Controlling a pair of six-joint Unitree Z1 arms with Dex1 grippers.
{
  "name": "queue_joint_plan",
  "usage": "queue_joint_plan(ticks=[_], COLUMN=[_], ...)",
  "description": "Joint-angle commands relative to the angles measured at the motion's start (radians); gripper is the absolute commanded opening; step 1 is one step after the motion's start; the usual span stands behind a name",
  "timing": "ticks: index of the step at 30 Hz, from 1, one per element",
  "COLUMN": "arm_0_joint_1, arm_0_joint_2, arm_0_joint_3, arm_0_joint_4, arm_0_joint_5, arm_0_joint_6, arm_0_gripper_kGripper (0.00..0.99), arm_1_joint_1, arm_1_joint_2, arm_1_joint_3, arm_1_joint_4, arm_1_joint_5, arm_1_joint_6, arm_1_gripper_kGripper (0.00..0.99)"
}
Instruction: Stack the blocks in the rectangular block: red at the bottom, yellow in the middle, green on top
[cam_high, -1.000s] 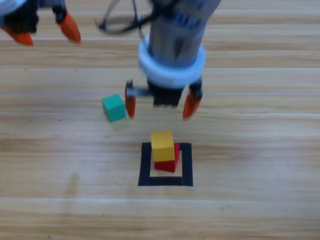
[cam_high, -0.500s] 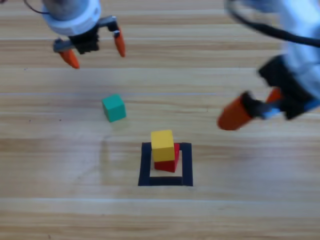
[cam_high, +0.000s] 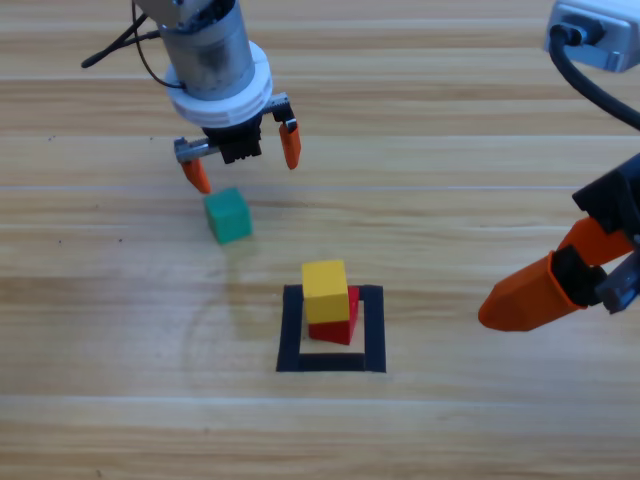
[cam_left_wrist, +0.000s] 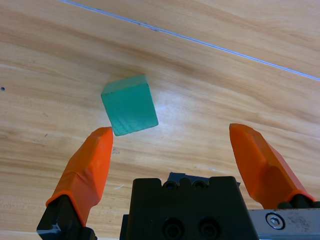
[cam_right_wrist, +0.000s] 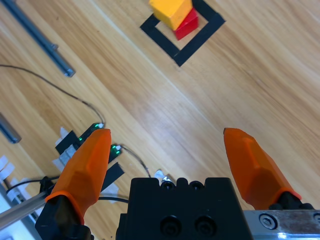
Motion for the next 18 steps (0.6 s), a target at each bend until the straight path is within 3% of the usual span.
queue_joint_plan(ticks=[1, 10, 18], arm_0_joint_1=[-0.013, -0.003, 0.014], arm_0_joint_2=[0.07, 0.177, 0.2], arm_0_joint_3=[0.0, -0.149, -0.153], arm_0_joint_4=[0.019, 0.185, 0.196], arm_0_joint_5=[0.014, 0.026, 0.037], arm_0_joint_6=[-0.026, -0.102, -0.158], arm_0_gripper_kGripper=[0.989, 0.99, 0.99], arm_1_joint_1=[-0.023, -0.023, -0.023], arm_1_joint_2=[0.019, 0.036, 0.041], arm_1_joint_3=[0.024, 0.021, 0.021], arm_1_joint_4=[-0.017, -0.017, -0.017], arm_1_joint_5=[0.038, 0.05, 0.047], arm_1_joint_6=[-0.023, -0.032, -0.032], arm_1_gripper_kGripper=[0.989, 0.989, 0.989])
